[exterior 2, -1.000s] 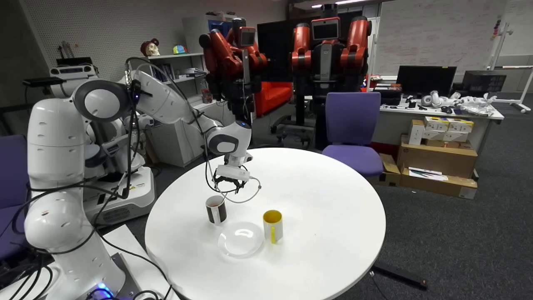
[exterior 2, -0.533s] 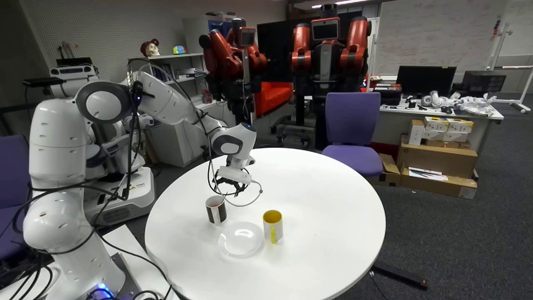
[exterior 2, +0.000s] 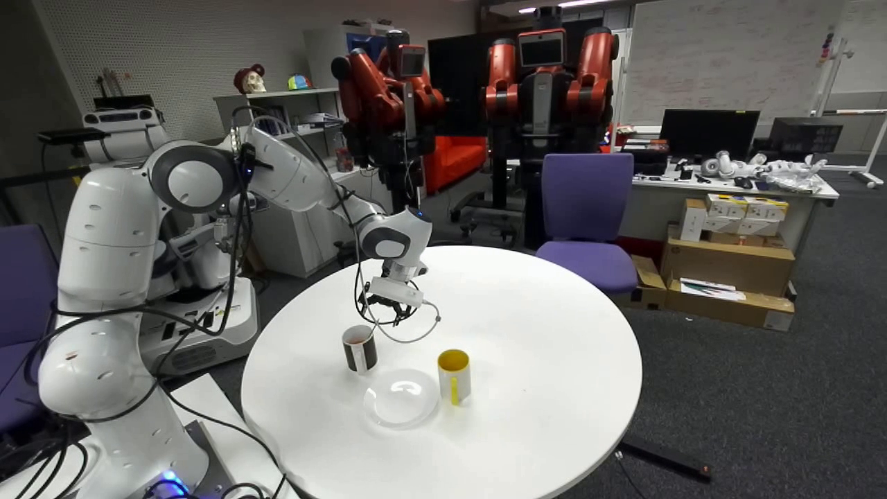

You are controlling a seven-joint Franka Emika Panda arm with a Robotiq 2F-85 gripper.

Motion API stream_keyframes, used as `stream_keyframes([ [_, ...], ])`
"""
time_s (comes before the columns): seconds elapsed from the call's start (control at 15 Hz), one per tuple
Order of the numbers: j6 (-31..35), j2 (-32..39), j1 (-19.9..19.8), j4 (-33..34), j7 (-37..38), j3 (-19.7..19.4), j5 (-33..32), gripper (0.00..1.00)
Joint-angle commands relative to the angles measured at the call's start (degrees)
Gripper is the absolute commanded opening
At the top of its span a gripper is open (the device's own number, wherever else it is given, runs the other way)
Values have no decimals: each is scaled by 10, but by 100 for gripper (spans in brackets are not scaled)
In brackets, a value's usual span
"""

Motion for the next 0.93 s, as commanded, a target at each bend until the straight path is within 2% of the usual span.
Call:
stream_keyframes([
  [0.0, -40, 31, -12, 45, -8, 14, 15, 100],
  [0.4, -82, 38, -5, 73, 5, 9, -12, 100],
  [0.87, -30, -14, 7, 20, 24, 7, -21, 100],
])
